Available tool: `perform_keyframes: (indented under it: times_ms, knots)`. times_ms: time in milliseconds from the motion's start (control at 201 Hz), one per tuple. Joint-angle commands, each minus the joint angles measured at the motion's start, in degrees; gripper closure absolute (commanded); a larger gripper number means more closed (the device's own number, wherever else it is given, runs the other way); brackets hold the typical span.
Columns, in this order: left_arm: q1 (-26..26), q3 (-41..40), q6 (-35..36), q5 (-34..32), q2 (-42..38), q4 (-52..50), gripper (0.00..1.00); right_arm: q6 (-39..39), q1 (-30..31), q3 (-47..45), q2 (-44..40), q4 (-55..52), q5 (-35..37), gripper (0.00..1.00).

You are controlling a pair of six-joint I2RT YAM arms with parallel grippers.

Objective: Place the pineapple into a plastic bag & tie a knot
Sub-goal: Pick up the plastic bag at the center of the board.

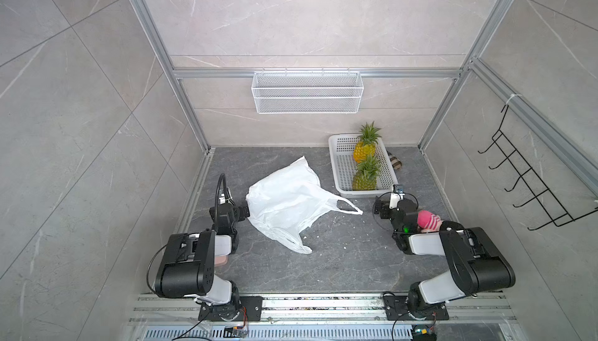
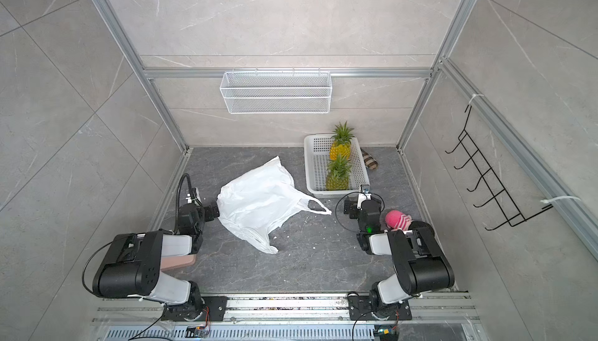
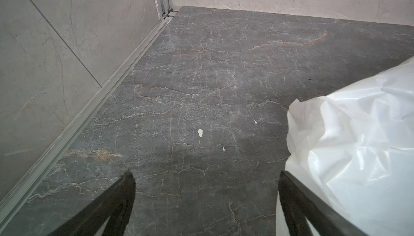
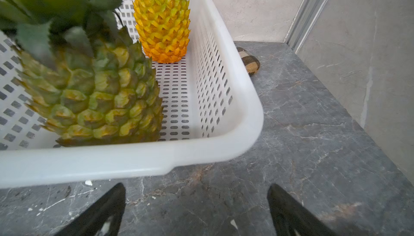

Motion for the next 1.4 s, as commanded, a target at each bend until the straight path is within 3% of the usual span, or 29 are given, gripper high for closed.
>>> perform_keyframes:
  times_ms: [0, 767, 946, 1096, 1220, 1399]
  knots:
    - [0.26, 0.99, -0.17, -0.25, 0.18, 1.65, 0.00, 0.60, -0.08, 1.15, -0.11, -0.25, -0.24, 0.01]
    - [0.22, 0.95, -0.10, -0.03, 0.09, 1.80, 0.00, 0.59, -0.08, 0.82, -0.55, 0.63, -0.31, 0.01]
    - [-0.04, -0.20, -0.71, -3.26, -4.53, 1.03, 0.00, 1.14, 0.07, 0.68, -9.93, -7.20, 2.06, 0.01]
    - [-0.50, 3.95, -6.71, -10.49, -18.44, -19.72, 0.00, 6.58, 0.01, 5.00, -19.67, -23.22, 7.43, 0.01]
    - [-0.59, 11.16, -15.14, -12.77, -27.77, -39.42, 0.00, 12.95, 0.08, 13.54, -23.39, -40.84, 3.44, 0.01]
    - [-0.95, 21.76, -23.59, -2.41, -33.33, -59.09, 0.00, 20.26, 0.09, 24.81, -23.66, -64.43, -5.44, 0.01]
